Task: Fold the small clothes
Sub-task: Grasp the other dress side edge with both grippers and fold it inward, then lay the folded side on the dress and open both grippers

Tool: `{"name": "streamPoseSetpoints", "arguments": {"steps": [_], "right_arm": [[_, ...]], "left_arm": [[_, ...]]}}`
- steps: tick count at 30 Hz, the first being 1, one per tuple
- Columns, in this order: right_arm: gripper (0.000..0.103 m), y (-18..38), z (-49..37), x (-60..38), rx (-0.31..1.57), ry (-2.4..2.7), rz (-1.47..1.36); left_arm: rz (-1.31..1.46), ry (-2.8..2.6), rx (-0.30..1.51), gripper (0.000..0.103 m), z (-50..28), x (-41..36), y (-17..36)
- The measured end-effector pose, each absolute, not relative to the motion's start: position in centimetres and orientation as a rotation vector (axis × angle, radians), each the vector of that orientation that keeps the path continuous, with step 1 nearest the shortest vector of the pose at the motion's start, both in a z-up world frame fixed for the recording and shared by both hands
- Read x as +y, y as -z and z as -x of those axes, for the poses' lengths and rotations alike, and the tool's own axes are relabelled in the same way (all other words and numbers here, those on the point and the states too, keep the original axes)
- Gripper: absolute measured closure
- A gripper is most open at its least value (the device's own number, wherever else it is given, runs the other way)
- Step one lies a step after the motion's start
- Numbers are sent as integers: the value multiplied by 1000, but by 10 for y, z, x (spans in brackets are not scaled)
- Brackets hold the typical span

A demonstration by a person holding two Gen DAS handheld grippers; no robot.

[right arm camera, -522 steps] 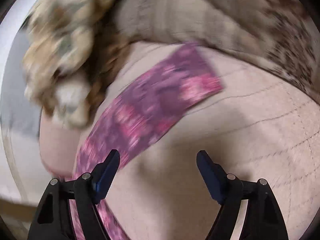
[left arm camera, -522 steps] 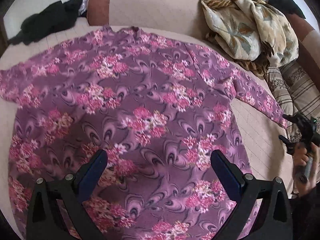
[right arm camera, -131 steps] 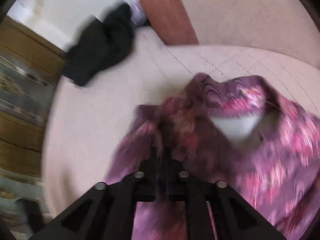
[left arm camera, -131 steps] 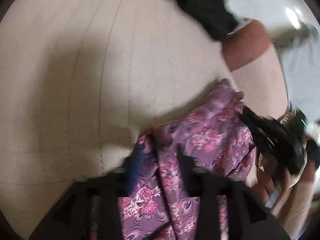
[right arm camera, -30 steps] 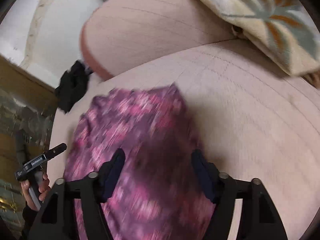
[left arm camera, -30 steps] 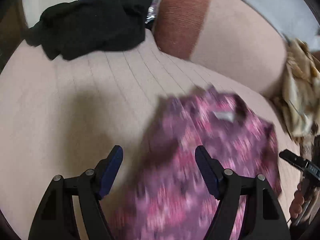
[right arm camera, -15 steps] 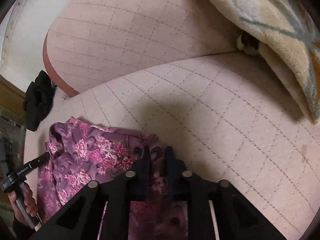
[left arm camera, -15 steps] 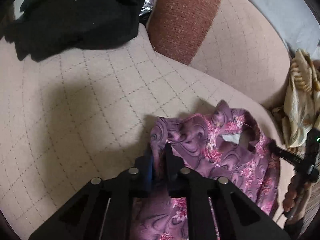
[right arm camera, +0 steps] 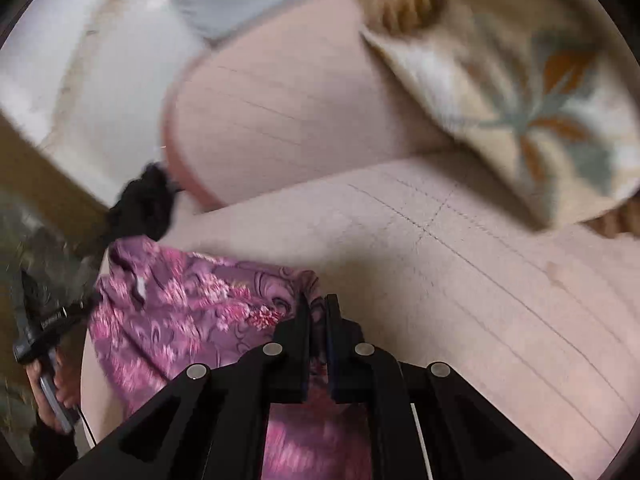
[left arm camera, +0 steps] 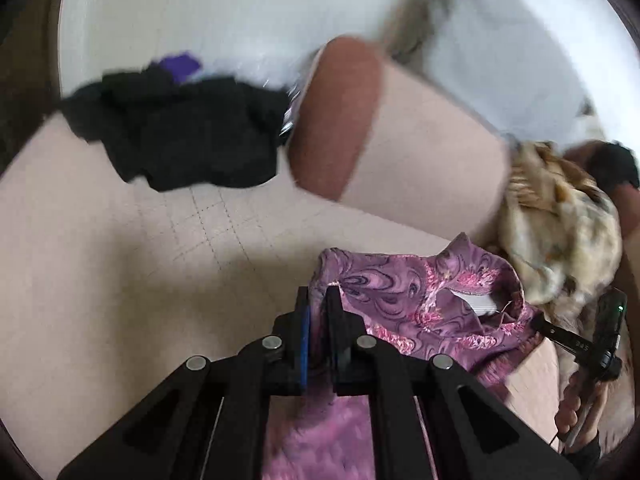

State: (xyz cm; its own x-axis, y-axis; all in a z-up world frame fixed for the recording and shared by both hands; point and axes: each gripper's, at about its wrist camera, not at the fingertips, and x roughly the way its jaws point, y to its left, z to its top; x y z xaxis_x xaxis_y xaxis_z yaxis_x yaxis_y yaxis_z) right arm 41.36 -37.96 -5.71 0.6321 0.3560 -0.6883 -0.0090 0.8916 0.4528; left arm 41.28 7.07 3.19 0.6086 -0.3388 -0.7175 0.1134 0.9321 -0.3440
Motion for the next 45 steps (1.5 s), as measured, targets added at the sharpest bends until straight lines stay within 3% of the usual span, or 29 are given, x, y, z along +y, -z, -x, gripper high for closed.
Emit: {"name": "streamPoseSetpoints", "arguments": {"steps": [3, 6, 12, 15, 17, 23, 34, 35, 37, 38, 39, 41, 42, 43, 45], "right_arm": [[99, 38, -349, -383, 832, -246, -442], [99, 45, -279, -374, 856, -264, -481], [99, 88, -136, -347, 893, -211, -573], [99, 114, -102, -335, 912, -154, -576], [99, 126, -98, -328, 970, -130, -538], [99, 116, -78, -322, 930, -81, -473], [98, 123, -43, -322, 929, 4, -485], [98, 120, -38, -325, 907, 4, -496], [94, 115, -24, -331, 866, 15, -535], [93, 112, -17, -337, 854, 0, -591], [87, 109, -8, -339, 839, -14, -646], [63, 98, 10, -337, 793, -33, -682], [44, 90, 21, -333, 771, -42, -675], [37, 85, 27, -330, 758, -52, -668], [37, 71, 36, -325, 742, -78, -644]], "left_arm": [[270, 302, 845, 96, -343, 78, -54], [244, 294, 867, 96, -273, 80, -44], [366, 175, 1035, 96, -148, 107, 50], [334, 121, 1087, 96, -128, 106, 79], [277, 128, 1033, 96, -122, 99, 69], [271, 141, 986, 96, -96, 98, 58], [226, 27, 1130, 96, -72, 101, 82], [232, 42, 1117, 92, -67, 100, 76], [208, 101, 1082, 71, -52, 94, 64], [185, 122, 1060, 52, -45, 93, 60], [183, 135, 1028, 47, -39, 92, 56], [221, 158, 988, 46, -35, 93, 51], [233, 162, 976, 46, -34, 93, 50], [236, 160, 971, 46, -34, 94, 50], [241, 177, 973, 46, -32, 94, 49]]}}
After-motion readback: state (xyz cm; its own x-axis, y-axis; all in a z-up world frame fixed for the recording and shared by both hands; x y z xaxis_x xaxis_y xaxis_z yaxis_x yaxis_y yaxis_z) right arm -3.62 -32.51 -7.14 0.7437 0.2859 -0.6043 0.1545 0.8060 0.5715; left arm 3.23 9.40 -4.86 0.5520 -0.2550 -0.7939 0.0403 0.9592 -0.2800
